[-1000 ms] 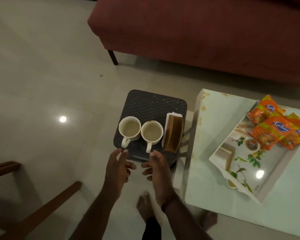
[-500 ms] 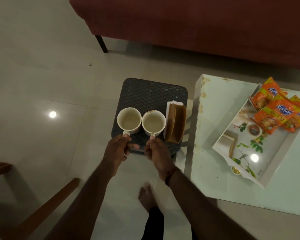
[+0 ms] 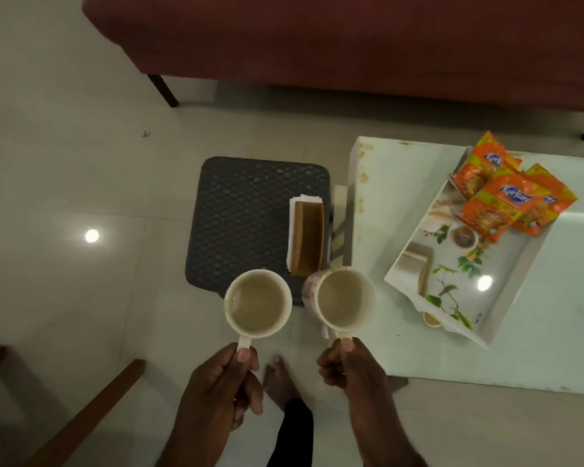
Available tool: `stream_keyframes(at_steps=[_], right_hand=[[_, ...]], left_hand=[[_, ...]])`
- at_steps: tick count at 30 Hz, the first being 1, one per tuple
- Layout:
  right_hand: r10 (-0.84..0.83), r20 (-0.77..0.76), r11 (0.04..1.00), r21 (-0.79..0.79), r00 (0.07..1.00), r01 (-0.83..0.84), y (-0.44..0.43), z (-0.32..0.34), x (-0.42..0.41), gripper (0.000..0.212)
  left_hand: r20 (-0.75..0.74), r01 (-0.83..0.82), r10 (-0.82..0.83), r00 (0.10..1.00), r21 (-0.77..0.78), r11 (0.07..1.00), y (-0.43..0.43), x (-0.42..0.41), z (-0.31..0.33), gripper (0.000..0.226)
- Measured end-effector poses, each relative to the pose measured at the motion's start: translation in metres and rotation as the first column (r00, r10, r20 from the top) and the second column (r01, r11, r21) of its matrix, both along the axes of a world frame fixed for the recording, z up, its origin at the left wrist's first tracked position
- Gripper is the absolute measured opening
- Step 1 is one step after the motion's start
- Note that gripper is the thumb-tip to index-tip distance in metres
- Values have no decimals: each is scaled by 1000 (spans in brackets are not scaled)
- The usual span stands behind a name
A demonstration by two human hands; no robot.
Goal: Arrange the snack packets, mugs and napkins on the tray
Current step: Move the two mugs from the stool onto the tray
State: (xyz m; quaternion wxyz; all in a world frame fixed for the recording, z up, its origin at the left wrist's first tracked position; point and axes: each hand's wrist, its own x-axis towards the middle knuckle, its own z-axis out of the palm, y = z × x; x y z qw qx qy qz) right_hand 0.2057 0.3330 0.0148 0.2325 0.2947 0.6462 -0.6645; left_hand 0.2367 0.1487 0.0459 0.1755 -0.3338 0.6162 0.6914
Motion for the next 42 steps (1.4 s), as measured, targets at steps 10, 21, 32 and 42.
stream_keyframes(at_steps=[10, 21, 32, 42], right_hand=[[-194, -94, 976, 84, 976, 202, 151, 18, -33, 41], [-291, 3, 952, 100, 957, 289, 247, -64, -87, 43], [-251, 65, 964, 106, 966, 243, 269, -108, -128, 37], [-285, 81, 954, 120, 955, 274, 259, -110, -136, 38]], left_hand=[[-135, 301, -295, 946, 28, 953, 152, -84, 0, 32], [-85, 373, -369, 925, 26, 928, 276, -163, -102, 34], [-49, 372, -371, 927, 20, 928, 295, -202, -156, 29], [-80, 457, -455, 887, 8, 889, 298, -223, -163, 30]])
